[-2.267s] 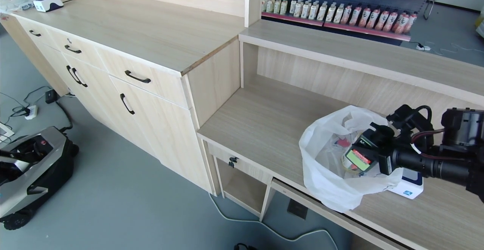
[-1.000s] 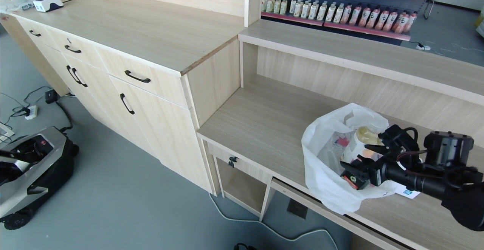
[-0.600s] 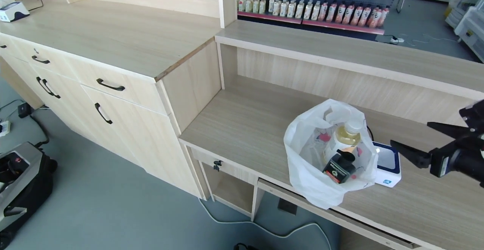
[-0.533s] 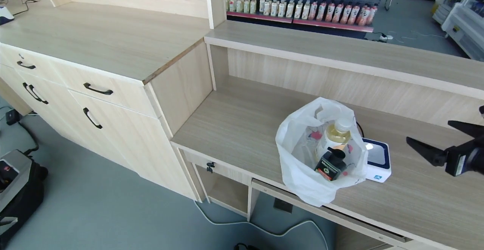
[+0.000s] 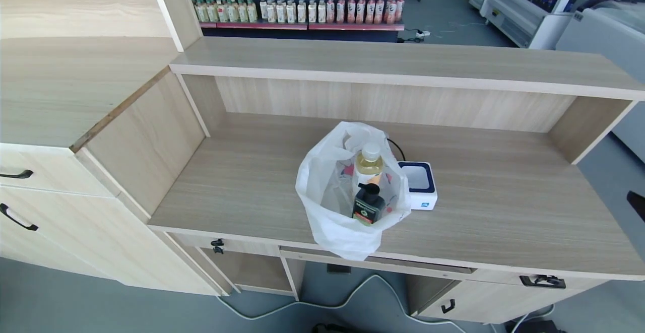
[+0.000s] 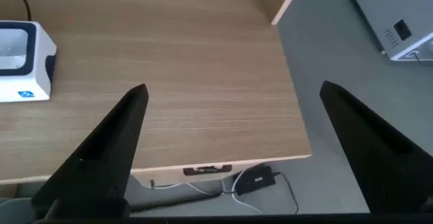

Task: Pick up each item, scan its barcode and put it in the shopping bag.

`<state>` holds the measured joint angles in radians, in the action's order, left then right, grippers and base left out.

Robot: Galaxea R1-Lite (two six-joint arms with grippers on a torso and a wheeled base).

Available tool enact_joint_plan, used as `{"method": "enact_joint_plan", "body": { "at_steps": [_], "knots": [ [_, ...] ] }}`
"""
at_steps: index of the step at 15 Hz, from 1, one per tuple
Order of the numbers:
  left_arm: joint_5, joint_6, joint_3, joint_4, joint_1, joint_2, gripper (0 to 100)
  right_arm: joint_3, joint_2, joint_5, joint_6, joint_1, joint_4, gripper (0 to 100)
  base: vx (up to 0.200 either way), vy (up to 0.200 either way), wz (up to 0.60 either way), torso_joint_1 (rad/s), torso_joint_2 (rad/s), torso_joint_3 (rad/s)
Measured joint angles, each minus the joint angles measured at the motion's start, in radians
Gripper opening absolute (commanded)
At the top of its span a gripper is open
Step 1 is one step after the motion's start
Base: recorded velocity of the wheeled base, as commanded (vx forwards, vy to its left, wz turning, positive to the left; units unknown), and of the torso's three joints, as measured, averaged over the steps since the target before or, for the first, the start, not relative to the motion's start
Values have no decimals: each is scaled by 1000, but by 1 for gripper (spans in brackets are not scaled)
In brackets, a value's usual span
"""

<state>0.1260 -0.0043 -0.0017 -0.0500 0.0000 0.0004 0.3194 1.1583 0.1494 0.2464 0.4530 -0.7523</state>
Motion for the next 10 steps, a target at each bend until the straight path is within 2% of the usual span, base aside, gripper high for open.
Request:
{"method": "enact_joint_plan", "body": {
  "at_steps": [2,6,10],
  "knots": [
    [0,0,0,0,0,0,100,-64,-46,-5,-113,-3,2,100,0,0,0,0,0,0],
    [1,0,0,0,0,0,100,-230,-239,-23,-182,-23,44,100,0,0,0,0,0,0],
    [1,0,0,0,0,0,100,-299,-579,-128,-236,-133,373,100,0,0,0,0,0,0]
  ]
}}
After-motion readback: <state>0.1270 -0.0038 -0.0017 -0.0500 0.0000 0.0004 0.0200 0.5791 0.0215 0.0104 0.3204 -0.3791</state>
